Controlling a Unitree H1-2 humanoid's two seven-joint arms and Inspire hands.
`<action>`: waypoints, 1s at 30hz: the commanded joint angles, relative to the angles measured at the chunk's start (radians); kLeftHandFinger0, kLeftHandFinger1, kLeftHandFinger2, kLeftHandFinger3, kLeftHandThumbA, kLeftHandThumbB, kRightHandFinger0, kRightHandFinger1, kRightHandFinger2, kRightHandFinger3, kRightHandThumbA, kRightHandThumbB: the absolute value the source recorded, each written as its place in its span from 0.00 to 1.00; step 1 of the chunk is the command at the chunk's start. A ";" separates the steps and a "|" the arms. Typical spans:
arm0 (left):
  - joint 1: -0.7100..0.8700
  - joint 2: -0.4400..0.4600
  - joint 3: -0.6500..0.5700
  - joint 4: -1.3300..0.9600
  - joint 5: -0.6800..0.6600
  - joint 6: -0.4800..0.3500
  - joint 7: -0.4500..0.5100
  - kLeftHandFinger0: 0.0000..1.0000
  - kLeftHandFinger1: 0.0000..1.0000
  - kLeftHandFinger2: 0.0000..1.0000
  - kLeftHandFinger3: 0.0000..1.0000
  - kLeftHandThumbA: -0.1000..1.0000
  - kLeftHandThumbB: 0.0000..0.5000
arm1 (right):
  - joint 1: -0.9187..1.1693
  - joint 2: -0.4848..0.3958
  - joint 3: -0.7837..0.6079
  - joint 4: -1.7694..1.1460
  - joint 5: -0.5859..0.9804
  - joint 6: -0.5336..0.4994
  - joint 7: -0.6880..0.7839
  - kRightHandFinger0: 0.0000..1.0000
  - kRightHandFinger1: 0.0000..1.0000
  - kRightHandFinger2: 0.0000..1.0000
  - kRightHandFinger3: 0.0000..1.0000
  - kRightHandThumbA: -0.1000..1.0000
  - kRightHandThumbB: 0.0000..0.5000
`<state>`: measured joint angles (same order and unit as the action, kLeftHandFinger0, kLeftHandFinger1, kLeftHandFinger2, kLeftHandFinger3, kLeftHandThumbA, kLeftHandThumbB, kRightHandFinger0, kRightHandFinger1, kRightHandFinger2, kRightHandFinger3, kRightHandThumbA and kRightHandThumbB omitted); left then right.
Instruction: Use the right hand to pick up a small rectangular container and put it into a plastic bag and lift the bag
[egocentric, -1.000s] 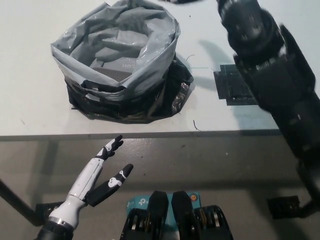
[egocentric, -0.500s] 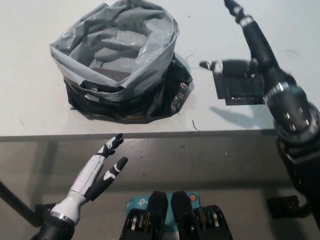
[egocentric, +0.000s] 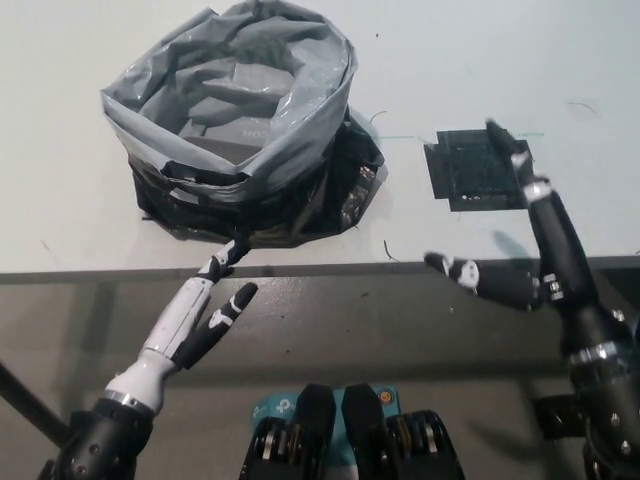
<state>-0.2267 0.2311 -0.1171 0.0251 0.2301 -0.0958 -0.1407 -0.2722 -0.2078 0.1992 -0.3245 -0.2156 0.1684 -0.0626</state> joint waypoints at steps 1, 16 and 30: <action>-0.073 0.014 0.030 -0.013 -0.017 -0.014 0.011 1.00 1.00 1.00 1.00 0.97 0.35 | 0.011 0.004 -0.061 0.151 -0.110 -0.409 -0.176 1.00 1.00 1.00 1.00 1.00 0.29; -0.059 0.018 0.023 -0.024 -0.011 -0.005 -0.006 1.00 1.00 1.00 1.00 0.95 0.38 | 0.018 0.010 -0.089 0.336 -0.032 -0.369 -0.080 1.00 1.00 1.00 1.00 1.00 0.31; 0.029 0.020 0.023 -0.032 -0.003 -0.029 0.003 1.00 1.00 1.00 1.00 0.92 0.39 | 0.071 0.027 -0.056 0.353 -0.069 -0.374 -0.042 1.00 1.00 1.00 1.00 1.00 0.35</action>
<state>-0.2224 0.2327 -0.0994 0.0244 0.2276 -0.0981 -0.1407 -0.2250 -0.1898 0.1323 0.0394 -0.2596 -0.1426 -0.1085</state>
